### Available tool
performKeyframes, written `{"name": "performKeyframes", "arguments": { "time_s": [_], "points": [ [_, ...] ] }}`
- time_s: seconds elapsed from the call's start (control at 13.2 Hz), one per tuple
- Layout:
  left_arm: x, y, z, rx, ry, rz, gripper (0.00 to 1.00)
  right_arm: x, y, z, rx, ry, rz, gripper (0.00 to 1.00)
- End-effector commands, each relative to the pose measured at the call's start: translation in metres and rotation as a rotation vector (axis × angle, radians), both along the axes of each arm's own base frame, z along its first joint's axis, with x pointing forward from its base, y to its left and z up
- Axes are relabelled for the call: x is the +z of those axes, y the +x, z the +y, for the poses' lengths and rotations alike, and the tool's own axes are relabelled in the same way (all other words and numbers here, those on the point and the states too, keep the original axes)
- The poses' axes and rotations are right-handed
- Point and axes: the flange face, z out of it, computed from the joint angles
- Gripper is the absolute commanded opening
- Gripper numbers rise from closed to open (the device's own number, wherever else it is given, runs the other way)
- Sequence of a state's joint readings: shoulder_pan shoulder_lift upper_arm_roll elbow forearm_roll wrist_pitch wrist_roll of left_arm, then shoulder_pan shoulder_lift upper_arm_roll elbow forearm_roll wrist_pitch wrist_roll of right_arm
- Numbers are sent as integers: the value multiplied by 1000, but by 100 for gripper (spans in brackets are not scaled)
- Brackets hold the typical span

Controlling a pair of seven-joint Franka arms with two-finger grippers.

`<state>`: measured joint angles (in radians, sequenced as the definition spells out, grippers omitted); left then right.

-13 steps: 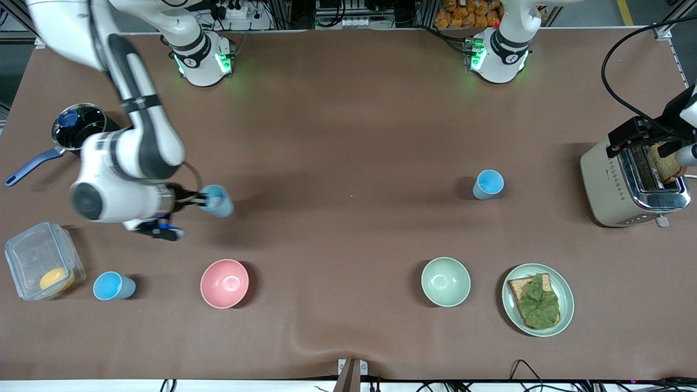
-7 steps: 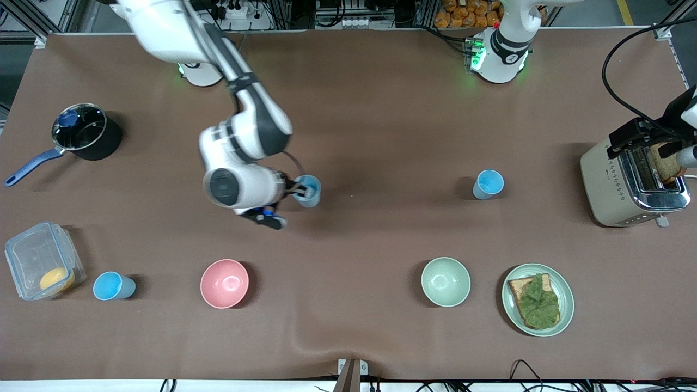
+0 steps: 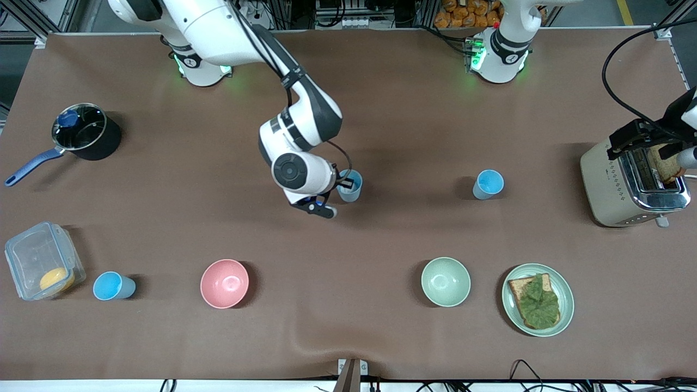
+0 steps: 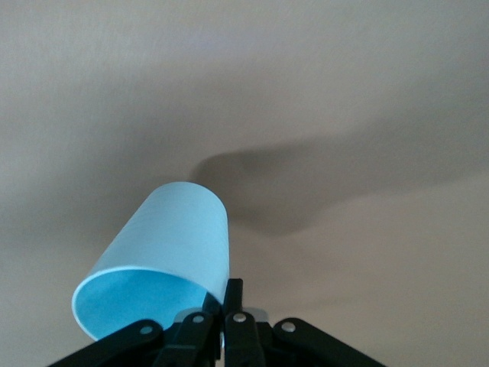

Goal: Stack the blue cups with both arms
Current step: 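Carry the blue cup with the right gripper toward the table middle, then lower the blue cup and open the right gripper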

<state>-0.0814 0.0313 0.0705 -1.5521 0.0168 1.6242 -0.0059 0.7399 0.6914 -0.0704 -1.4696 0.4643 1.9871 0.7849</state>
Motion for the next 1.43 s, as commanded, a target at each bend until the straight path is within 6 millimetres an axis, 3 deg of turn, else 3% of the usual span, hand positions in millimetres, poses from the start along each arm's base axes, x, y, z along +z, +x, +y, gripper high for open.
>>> {"name": "performKeyframes", "arguments": {
  "time_s": [0.0,0.15,0.45,0.53,0.6,0.68,0.83,1.13,1.36],
  "points": [
    [2,8,-1,15,-11,-31,100,-1,-7,20,-3,13,-6,0],
    [3,8,-2,14,-10,-36,100,-7,-20,37,19,18,-21,0],
    [1,8,0,17,-9,-31,100,-27,-27,49,20,22,-52,0],
    [1,8,0,17,-9,-31,100,-28,-27,49,16,27,-49,6],
    [0,8,0,17,-9,-30,100,-27,-25,49,-3,49,-32,38],
    [1,8,0,17,-9,-31,100,-23,-20,44,-25,67,-19,95],
    [1,8,0,17,-9,-31,100,-8,-9,36,-16,78,-42,100],
    [2,8,-1,12,-11,-33,100,39,34,-23,20,69,96,100],
    [2,7,-1,12,-11,-33,100,94,73,-111,65,-1,46,100]
  ]
}}
